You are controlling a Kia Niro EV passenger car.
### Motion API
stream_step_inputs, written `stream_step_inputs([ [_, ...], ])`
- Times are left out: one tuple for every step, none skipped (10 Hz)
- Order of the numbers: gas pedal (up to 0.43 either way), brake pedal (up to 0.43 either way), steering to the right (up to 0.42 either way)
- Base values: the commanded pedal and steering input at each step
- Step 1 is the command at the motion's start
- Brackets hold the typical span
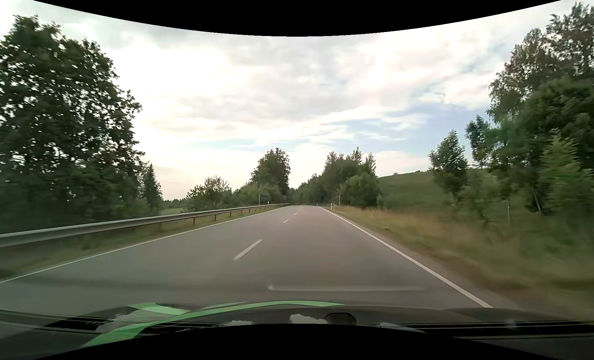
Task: Follow the waypoints while adhering to traffic rules and regulations
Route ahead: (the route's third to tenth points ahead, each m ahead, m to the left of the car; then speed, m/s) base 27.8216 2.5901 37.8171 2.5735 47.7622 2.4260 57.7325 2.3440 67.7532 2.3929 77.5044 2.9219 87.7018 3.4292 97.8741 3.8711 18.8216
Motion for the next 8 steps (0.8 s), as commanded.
stream_step_inputs([
  [0.350, 0.000, -0.006],
  [0.350, 0.000, -0.006],
  [0.350, 0.000, -0.006],
  [0.350, 0.000, -0.005],
  [0.350, 0.000, -0.002],
  [0.350, 0.000, -0.001],
  [0.350, 0.000, -0.001],
  [0.350, 0.000, -0.001],
])
